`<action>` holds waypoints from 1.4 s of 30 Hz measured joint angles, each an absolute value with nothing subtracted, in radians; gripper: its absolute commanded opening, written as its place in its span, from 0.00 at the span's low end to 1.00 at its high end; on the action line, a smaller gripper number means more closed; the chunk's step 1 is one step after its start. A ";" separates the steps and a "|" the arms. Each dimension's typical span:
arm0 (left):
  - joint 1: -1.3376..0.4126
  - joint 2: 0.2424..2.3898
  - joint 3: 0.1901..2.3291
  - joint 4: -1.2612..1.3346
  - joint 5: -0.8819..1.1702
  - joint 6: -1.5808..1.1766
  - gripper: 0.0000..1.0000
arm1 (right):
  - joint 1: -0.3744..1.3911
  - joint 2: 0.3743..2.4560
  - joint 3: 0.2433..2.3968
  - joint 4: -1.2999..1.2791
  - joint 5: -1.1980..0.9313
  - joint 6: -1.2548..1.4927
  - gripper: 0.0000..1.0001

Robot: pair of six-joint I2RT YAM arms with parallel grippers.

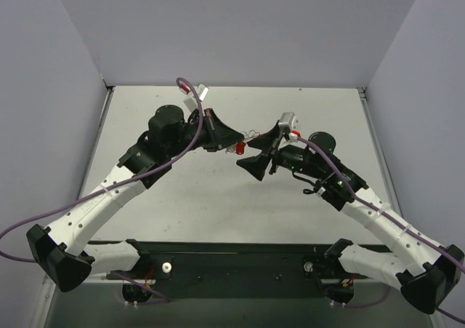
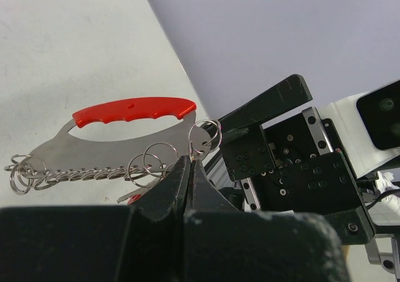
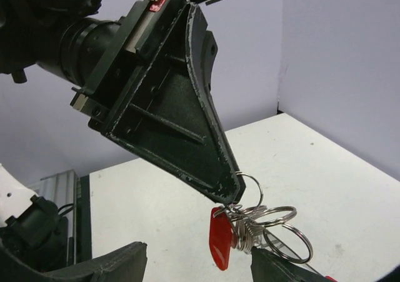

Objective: Put the keys on the keyring

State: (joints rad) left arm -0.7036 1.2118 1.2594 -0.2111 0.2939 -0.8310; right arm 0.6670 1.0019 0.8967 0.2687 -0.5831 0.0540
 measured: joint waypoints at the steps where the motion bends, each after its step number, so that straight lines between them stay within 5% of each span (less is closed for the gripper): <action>1: -0.704 1.211 1.256 -0.208 0.294 -0.833 0.00 | 0.667 1.002 0.895 0.277 -0.572 0.058 0.61; 21: -0.703 1.191 1.220 -0.161 0.307 -0.855 0.00 | 0.667 1.012 0.883 0.356 -0.519 0.105 0.19; 26: -0.703 1.191 1.220 -0.159 0.315 -0.857 0.00 | 0.667 1.018 0.883 0.370 -0.512 0.112 0.01; 42: -0.698 1.182 1.218 -0.175 0.315 -0.829 0.00 | 0.667 1.026 0.875 0.388 -0.509 0.115 0.00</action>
